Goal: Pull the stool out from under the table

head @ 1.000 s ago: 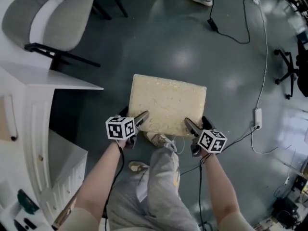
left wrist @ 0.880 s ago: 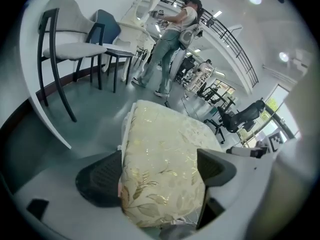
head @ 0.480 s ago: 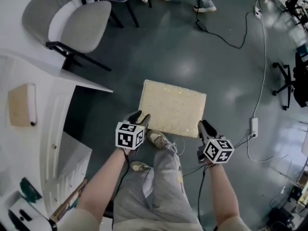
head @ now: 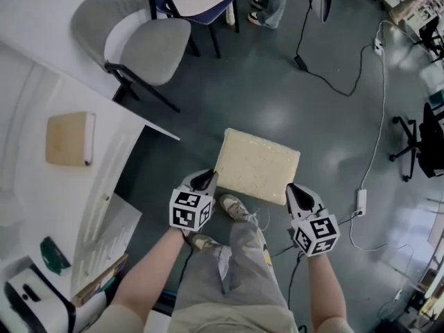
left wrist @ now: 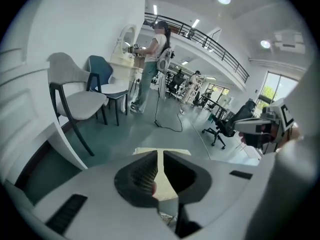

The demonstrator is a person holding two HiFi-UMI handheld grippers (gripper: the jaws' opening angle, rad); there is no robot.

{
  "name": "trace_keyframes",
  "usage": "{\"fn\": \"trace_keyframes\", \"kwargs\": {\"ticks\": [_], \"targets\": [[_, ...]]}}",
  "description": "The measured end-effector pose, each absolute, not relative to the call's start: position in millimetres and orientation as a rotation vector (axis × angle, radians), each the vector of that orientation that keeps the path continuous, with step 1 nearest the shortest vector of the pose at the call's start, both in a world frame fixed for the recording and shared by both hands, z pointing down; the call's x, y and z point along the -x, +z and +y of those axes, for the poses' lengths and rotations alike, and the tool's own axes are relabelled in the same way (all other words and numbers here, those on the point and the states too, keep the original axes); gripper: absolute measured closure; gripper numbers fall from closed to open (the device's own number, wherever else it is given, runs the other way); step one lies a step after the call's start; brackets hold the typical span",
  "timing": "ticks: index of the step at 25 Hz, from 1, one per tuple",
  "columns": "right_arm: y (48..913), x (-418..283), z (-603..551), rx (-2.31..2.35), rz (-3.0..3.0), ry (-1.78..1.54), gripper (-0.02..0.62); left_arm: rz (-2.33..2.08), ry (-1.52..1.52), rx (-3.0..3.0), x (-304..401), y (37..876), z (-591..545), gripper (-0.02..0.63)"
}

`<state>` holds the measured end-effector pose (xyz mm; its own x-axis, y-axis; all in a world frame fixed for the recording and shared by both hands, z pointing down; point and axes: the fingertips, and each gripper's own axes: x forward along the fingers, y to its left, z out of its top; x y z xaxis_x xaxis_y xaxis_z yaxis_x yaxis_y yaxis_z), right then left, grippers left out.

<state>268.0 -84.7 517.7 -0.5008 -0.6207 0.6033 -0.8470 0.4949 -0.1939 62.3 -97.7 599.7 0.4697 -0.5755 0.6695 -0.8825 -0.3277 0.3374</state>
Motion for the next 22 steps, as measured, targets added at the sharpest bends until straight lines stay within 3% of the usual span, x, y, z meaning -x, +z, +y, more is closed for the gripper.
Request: {"fn": "trace_keyframes", "kwargs": {"ticks": [10, 22], "targets": [[383.3, -178.2, -87.8, -0.999, -2.515, 0.545, 0.572, -1.368, 0.564, -2.255, -6.9, 458.1, -82.5, 0.561], [253.4, -73.9, -71.3, -0.686, -2.762, 0.416, 0.574, -1.707, 0.363, -2.115, 77.9, 321.1, -20.5, 0.561]]}}
